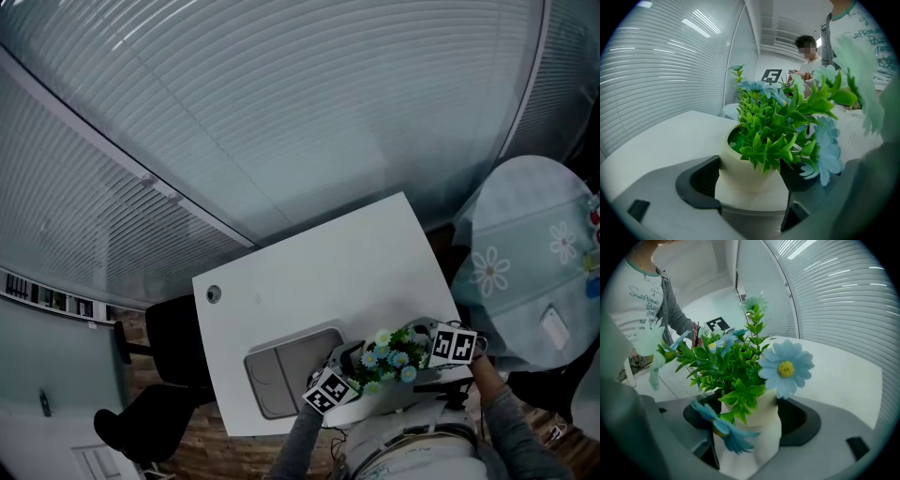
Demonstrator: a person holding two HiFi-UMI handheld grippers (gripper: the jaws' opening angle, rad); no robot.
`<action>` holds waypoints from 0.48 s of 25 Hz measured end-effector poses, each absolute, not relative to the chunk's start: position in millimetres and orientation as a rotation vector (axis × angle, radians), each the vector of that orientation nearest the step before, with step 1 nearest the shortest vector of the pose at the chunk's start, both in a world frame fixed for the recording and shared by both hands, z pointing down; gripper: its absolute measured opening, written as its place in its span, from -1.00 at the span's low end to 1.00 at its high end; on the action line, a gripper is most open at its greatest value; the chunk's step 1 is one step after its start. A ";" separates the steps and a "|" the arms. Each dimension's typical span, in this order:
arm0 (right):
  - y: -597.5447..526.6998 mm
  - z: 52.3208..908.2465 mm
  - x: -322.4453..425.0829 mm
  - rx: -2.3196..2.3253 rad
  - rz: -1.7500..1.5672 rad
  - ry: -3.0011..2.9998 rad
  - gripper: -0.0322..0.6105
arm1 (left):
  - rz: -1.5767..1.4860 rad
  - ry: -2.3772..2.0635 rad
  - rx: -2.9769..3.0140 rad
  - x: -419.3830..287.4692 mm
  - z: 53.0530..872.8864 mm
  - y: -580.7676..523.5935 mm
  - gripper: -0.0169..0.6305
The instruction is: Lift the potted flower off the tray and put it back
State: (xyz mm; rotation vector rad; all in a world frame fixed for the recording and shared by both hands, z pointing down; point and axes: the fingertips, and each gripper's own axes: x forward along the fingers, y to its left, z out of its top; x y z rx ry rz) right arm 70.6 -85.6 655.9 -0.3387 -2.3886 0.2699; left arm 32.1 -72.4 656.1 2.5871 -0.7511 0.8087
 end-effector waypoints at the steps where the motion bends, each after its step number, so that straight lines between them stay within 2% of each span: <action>1: -84.5 653.7 71.2 -0.342 0.262 -2.381 0.22 | 0.812 -0.759 2.589 32.5 654.9 -71.8 0.30; 12: -80.8 634.6 71.1 -0.380 0.215 -2.364 0.22 | 0.825 -0.806 2.569 31.9 634.1 -64.4 0.30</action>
